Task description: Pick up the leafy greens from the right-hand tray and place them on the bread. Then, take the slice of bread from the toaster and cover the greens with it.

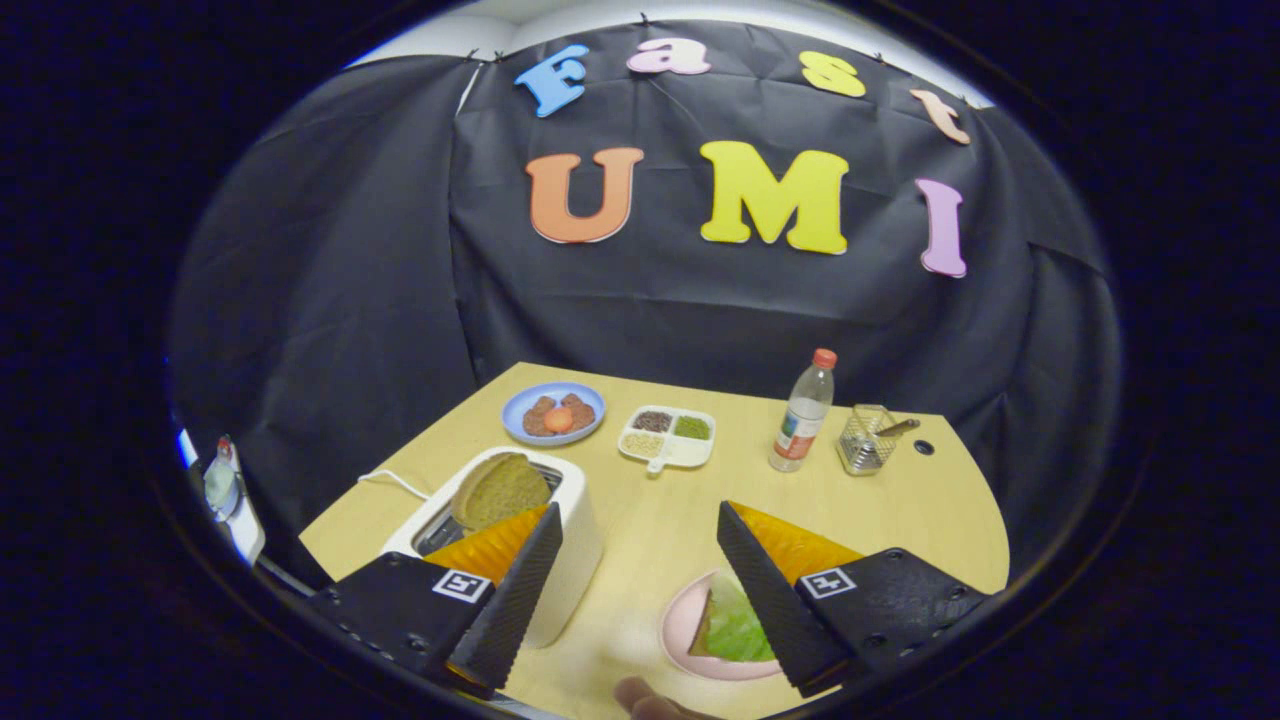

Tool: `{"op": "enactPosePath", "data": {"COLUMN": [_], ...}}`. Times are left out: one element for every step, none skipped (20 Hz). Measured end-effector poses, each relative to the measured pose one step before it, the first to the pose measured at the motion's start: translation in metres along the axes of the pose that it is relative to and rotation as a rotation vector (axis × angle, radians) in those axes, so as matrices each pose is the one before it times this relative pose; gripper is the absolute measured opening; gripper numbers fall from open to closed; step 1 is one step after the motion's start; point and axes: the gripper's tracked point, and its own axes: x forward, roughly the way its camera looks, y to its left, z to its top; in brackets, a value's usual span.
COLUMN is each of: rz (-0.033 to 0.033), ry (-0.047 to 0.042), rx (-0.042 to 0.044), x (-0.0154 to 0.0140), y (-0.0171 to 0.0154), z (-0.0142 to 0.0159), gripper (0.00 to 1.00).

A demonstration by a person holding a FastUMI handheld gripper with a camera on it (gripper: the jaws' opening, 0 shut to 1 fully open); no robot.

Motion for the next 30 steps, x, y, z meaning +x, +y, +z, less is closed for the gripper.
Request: {"op": "enactPosePath", "data": {"rz": [0.00669,0.00635,0.01125,0.00728,0.001,-0.00712,-0.01048,-0.00926,-0.01633,-0.0055,-0.00616,-0.01825,-0.02221,-0.01362,-0.0079,-0.01466,-0.009,-0.01244,-0.02238,0.00547,0.00868,-0.0098,0.00701,0.00879,-0.00161,0.00122,0.00497,0.00336,0.00802,0.01111], "ry": [0.00541,0.00766,0.0108,0.01387,0.0177,0.0182,0.02328,0.01741,0.02597,0.01792,0.02136,0.0227,0.01837,0.01416,0.01366,0.01766,0.00905,0.00584,0.00024,0.00231,0.00776,-0.00383,-0.01459,-0.01613,-0.01595,-0.0144,-0.01383,-0.01372,-0.01912,-0.01832], "rx": [-0.00712,0.00054,0.00501,0.00411,0.00135,-0.0015,0.0004,-0.00188,0.00039,-0.00043,-0.0005,-0.00004,0.00247,0.01356,0.01356,0.00887,0.00331,0.00018,0.00978,0.01121,0.0033,0.00938,0.0046,-0.00103,-0.00416,-0.0036,0.00071,0.0058,0.00318,0.00237], "x": [0.00374,0.00445,0.00637,0.00802,0.01075,0.00917,0.01242,0.00948,0.00905,0.00755,0.00749,0.00446,0.00453,0.00269,0.00362,0.0009,0.00079,-0.00383,-0.00081,-0.00261,-0.0036,-0.00198,-0.00876,-0.00484,-0.00784,-0.0078,-0.00732,-0.00749,-0.00975,-0.00902], "y": [0.01368,0.01308,0.01411,0.01271,0.01086,0.00581,0.00642,0.0042,0.00307,0.00351,0.00358,0.00126,-0.00254,0.00006,0.00218,-0.00044,-0.00083,-0.00204,-0.0034,0.00111,0.00055,-0.00239,-0.00126,0.0003,-0.00216,-0.00089,-0.00112,-0.00103,-0.00126,-0.00022], "z": [0.00534,0.00412,0.00323,0.00184,0.0007,-0.0006,-0.00164,-0.00224,-0.00504,-0.0033,-0.00392,-0.00518,-0.0034,-0.00339,-0.00186,-0.00271,-0.00158,-0.00026,-0.00015,0.00032,-0.00054,0.0013,0.00506,0.00504,0.0049,0.00544,0.00509,0.00553,0.00748,0.00771], "gripper": [0.96,0.96,0.96,0.96,0.96,0.96,0.96,0.96,0.96,0.95,0.93,0.92,0.9,0.8,0.72,0.64,0.53,0.42,0.33,0.18,0.17,0.13,0.13,0.13,0.13,0.13,0.13,0.13,0.13,0.13]}}
